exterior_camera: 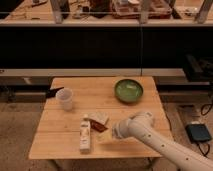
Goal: Place the pepper in the ceramic bowl
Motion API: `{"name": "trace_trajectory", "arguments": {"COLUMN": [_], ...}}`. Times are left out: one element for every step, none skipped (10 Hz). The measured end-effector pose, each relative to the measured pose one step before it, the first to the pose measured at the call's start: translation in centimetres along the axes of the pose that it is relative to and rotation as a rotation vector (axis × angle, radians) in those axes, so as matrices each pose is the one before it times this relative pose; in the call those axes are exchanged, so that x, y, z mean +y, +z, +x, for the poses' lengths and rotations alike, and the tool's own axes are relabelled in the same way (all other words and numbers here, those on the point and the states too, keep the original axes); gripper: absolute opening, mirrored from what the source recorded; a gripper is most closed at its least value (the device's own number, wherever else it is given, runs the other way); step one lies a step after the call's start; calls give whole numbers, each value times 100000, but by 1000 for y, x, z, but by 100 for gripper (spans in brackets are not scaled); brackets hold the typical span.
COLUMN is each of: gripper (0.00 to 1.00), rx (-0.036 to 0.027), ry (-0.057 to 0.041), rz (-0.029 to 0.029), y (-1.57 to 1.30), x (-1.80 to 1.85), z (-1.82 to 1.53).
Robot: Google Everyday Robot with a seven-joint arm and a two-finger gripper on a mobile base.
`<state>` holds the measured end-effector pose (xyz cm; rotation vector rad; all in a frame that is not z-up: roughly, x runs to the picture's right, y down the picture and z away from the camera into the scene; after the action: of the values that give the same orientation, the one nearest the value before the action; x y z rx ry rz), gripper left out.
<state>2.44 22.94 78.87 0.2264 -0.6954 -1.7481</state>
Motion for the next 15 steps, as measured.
{"name": "trace_trajectory", "arguments": {"gripper": [80,80,80,80,80,80,80,80,80,80,78,71,62,53,51], "rx": [2033,852,335,886,604,314,562,973,1206,998,871,385,299,-49,-294], "ry": [-757,-1748,-1392,-1054,-708,-803,-995,-977,-154,51,11,56,336,212,54], "rz": [792,1364,558,339,244,-99,-262,-220,-172,-149,-74,91,-79,21,33], "y": [662,711,537,504,267,201,253,218,25,-2,59,127,41,99,120], "x": [-238,-531,-256,-36,-64,-32,-37,-77,-52,-57,-168,-167,-15,-88,-38], "z": [660,341,79,69,12,-24,87,229,272,215,142,7,-29,-172,-221]}}
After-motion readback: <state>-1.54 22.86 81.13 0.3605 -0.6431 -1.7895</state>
